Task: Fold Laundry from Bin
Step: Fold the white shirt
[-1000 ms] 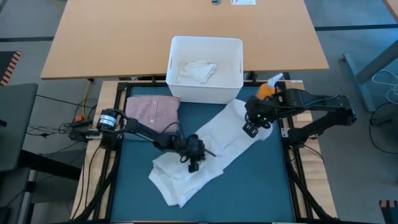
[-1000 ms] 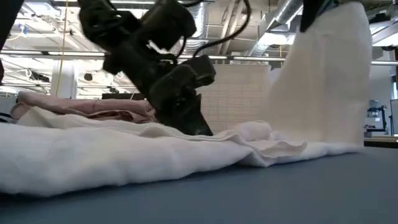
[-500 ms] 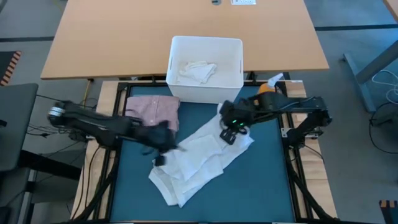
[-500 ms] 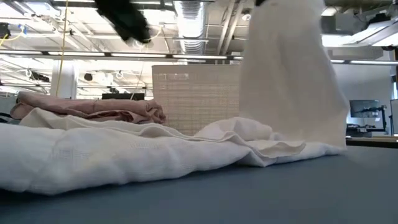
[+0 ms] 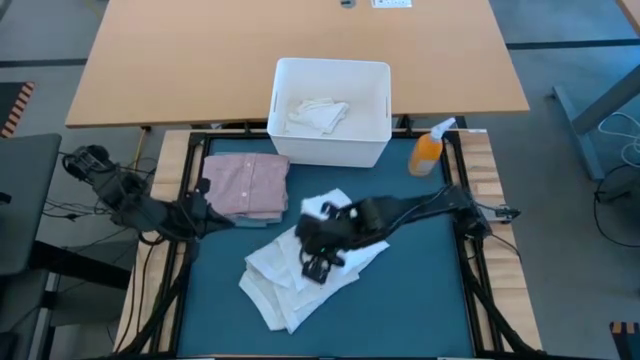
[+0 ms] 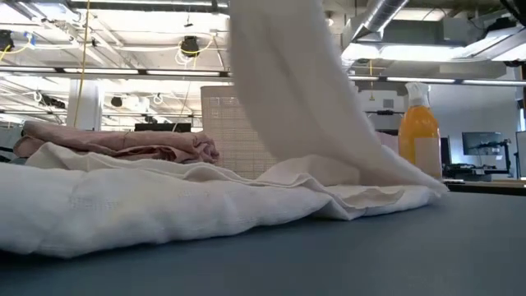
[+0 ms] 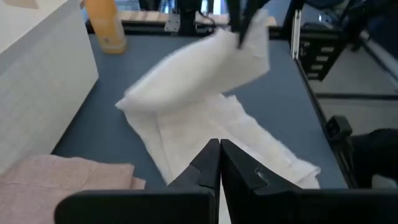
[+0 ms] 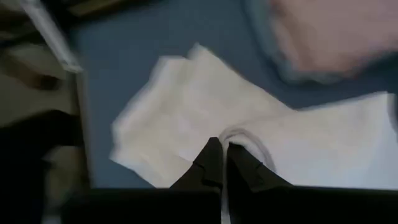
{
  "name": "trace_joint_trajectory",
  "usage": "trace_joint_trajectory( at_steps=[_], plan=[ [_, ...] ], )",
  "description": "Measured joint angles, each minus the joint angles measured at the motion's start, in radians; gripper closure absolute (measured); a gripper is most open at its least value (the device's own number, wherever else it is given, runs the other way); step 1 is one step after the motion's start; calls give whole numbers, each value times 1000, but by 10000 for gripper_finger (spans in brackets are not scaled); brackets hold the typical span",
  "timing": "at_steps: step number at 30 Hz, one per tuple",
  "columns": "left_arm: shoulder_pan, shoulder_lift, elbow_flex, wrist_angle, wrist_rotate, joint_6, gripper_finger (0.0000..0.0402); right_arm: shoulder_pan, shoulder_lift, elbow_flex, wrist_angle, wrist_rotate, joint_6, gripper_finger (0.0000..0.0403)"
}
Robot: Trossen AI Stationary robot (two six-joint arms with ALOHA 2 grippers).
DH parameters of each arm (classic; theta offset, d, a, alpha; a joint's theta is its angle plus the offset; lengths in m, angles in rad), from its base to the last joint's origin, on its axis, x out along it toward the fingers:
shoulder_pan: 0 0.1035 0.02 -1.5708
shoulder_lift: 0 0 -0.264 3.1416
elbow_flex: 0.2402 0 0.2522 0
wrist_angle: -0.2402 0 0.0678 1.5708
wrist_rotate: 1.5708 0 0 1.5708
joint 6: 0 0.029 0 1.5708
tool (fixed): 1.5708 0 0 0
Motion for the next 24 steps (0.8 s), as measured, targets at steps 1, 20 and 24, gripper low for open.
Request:
trace_joint_trajectory(
  at_steps=[1,20,24],
  plan=[
    [-6,1,0,-12,0,0,401,8,2,-23,61,-15,0,385],
    [-14,59,0,-68,23,-15,401,16,315,-43,654,-273,-10,350],
    [-14,60,0,-68,23,-15,401,7,313,-41,655,-263,-12,320]
  ],
)
